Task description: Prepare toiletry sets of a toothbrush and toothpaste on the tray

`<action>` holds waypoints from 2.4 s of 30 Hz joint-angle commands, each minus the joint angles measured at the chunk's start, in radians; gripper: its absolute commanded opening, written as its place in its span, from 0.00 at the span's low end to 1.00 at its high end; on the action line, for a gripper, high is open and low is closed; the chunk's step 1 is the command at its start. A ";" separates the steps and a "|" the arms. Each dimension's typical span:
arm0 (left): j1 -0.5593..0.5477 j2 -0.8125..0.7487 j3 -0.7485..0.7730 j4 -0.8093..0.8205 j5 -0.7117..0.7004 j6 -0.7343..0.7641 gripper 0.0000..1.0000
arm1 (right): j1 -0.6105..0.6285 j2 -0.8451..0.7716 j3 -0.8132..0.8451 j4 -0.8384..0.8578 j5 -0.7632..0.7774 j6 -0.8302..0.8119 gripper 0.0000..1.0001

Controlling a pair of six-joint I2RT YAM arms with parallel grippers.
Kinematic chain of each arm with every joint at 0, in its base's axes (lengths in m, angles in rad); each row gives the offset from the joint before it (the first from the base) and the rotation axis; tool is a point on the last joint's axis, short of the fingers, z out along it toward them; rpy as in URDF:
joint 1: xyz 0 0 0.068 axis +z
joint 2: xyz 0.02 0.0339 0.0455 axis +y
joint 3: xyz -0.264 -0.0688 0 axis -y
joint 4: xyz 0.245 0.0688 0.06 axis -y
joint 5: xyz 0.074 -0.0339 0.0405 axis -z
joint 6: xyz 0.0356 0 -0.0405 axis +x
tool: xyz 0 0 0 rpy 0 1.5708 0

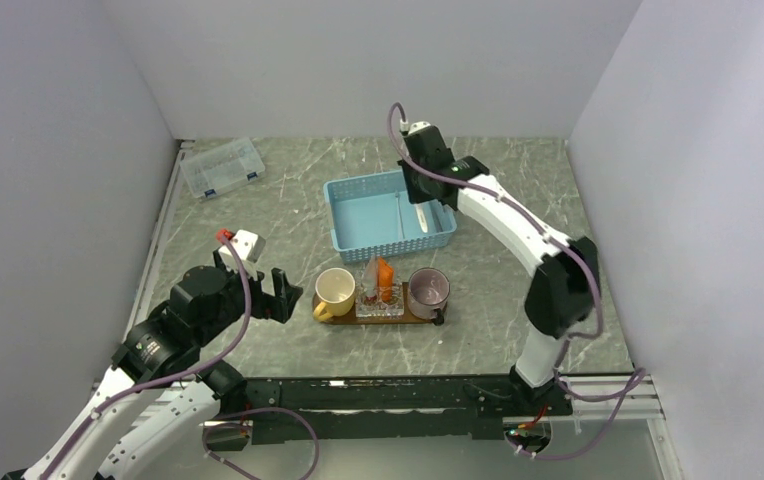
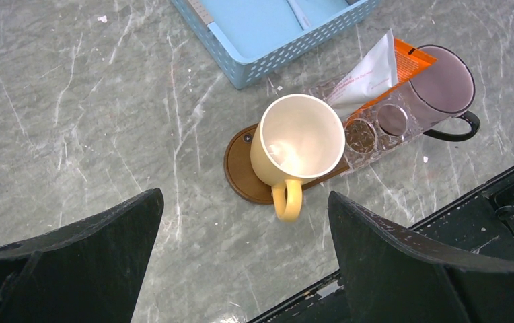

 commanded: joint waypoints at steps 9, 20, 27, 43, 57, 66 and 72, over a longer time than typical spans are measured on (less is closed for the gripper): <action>0.000 0.047 0.104 0.103 0.084 -0.081 0.99 | 0.167 -0.520 -0.355 0.267 0.002 -0.015 0.00; 0.000 0.081 0.205 0.233 0.272 -0.166 0.99 | 0.240 -0.841 -0.579 0.538 -0.305 0.127 0.00; 0.001 0.089 0.222 0.398 0.451 -0.262 0.99 | 0.259 -0.933 -0.680 0.756 -0.482 0.270 0.00; 0.000 0.080 0.035 0.766 0.704 -0.482 0.95 | 0.356 -0.931 -0.802 1.268 -0.499 0.583 0.00; 0.001 0.102 -0.051 1.023 0.757 -0.605 0.81 | 0.468 -0.776 -0.791 1.477 -0.442 0.698 0.00; 0.000 0.117 -0.032 1.026 0.792 -0.617 0.60 | 0.504 -0.747 -0.770 1.486 -0.400 0.667 0.00; 0.000 0.127 -0.030 1.047 0.809 -0.640 0.36 | 0.519 -0.717 -0.745 1.484 -0.392 0.619 0.00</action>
